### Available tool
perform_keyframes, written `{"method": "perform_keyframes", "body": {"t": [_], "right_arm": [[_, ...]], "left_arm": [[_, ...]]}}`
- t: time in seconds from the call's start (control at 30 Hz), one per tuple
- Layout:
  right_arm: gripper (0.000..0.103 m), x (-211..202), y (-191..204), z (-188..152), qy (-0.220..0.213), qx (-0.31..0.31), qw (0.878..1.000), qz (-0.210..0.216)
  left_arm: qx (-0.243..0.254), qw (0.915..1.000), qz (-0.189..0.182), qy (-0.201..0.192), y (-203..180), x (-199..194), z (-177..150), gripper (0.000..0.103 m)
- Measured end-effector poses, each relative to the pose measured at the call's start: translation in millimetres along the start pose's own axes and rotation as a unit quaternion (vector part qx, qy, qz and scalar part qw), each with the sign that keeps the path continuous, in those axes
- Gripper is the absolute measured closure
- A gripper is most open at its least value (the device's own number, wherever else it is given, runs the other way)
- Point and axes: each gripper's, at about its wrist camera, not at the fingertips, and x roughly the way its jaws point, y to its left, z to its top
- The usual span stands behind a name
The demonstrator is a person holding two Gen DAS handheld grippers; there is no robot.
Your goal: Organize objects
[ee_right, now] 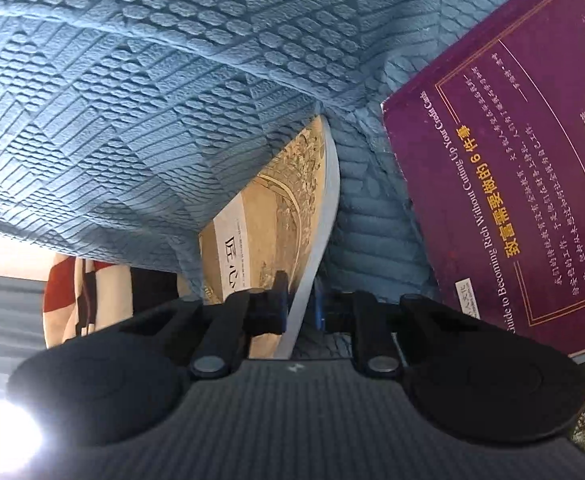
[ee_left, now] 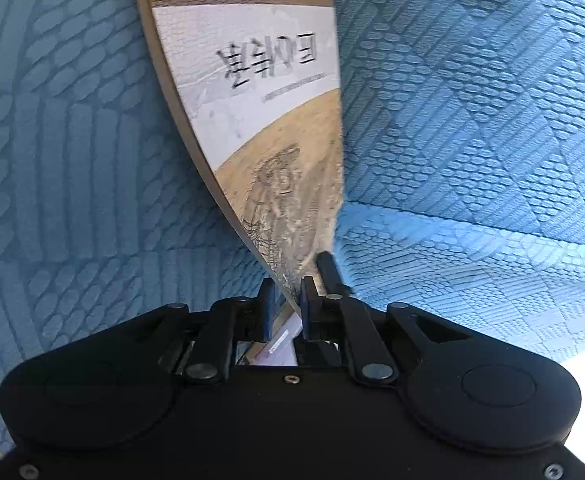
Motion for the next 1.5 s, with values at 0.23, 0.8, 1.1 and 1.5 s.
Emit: {"method": "perform_keyframes", "body": {"t": [0.23, 0.8, 1.1, 1.5], "right_arm": [[0.090, -8.8, 6.2, -16.1, 0.013, 0.002, 1.000, 0.009], [0.078, -4.0, 9.2, -39.6, 0.051, 0.049, 0.996, 0.056], [0.056, 12.2, -6.0, -13.4, 0.014, 0.061, 0.997, 0.054], [0.083, 16.5, 15.7, -22.6, 0.006, -0.027, 0.998, 0.051]], "left_arm": [[0.009, 0.9997, 0.016, -0.014, 0.7, -4.2, -0.3, 0.054], [0.037, 0.9977, 0.013, -0.055, -13.5, -45.4, -6.8, 0.092], [0.097, 0.9915, 0.050, -0.071, -28.7, -69.1, -10.5, 0.092], [0.107, 0.9881, 0.050, -0.098, -26.6, -117.9, -16.1, 0.091]]}}
